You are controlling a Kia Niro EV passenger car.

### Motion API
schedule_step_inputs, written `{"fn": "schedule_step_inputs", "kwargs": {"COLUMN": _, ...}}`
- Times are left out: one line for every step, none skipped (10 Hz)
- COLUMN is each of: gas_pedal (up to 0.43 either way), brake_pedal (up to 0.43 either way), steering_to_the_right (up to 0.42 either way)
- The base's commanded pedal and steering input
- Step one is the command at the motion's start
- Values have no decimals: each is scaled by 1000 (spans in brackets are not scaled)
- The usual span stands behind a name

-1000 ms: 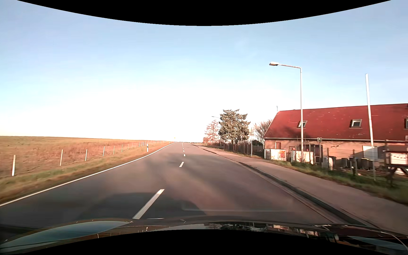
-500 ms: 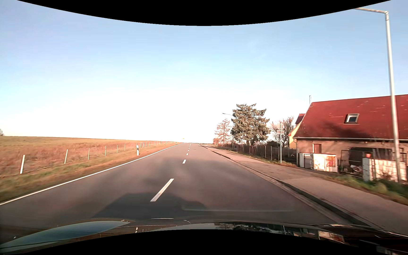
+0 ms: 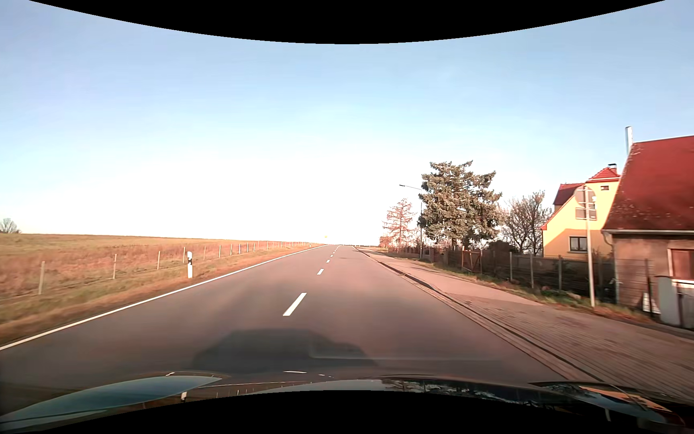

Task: Follow the waypoints while adhering to traffic rules and regulations

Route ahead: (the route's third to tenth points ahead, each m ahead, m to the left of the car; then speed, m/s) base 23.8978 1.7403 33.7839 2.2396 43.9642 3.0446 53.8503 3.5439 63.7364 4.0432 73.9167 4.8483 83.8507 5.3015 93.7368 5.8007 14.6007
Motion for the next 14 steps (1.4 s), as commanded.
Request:
{"fn": "schedule_step_inputs", "kwargs": {"gas_pedal": 197, "brake_pedal": 0, "steering_to_the_right": -24}}
{"fn": "schedule_step_inputs", "kwargs": {"gas_pedal": 209, "brake_pedal": 0, "steering_to_the_right": -23}}
{"fn": "schedule_step_inputs", "kwargs": {"gas_pedal": 209, "brake_pedal": 0, "steering_to_the_right": -23}}
{"fn": "schedule_step_inputs", "kwargs": {"gas_pedal": 228, "brake_pedal": 0, "steering_to_the_right": -19}}
{"fn": "schedule_step_inputs", "kwargs": {"gas_pedal": 228, "brake_pedal": 0, "steering_to_the_right": -15}}
{"fn": "schedule_step_inputs", "kwargs": {"gas_pedal": 228, "brake_pedal": 0, "steering_to_the_right": -13}}
{"fn": "schedule_step_inputs", "kwargs": {"gas_pedal": 240, "brake_pedal": 0, "steering_to_the_right": -12}}
{"fn": "schedule_step_inputs", "kwargs": {"gas_pedal": 240, "brake_pedal": 0, "steering_to_the_right": -11}}
{"fn": "schedule_step_inputs", "kwargs": {"gas_pedal": 240, "brake_pedal": 0, "steering_to_the_right": -11}}
{"fn": "schedule_step_inputs", "kwargs": {"gas_pedal": 240, "brake_pedal": 0, "steering_to_the_right": -9}}
{"fn": "schedule_step_inputs", "kwargs": {"gas_pedal": 240, "brake_pedal": 0, "steering_to_the_right": -8}}
{"fn": "schedule_step_inputs", "kwargs": {"gas_pedal": 240, "brake_pedal": 0, "steering_to_the_right": -7}}
{"fn": "schedule_step_inputs", "kwargs": {"gas_pedal": 240, "brake_pedal": 0, "steering_to_the_right": -8}}
{"fn": "schedule_step_inputs", "kwargs": {"gas_pedal": 240, "brake_pedal": 0, "steering_to_the_right": -7}}
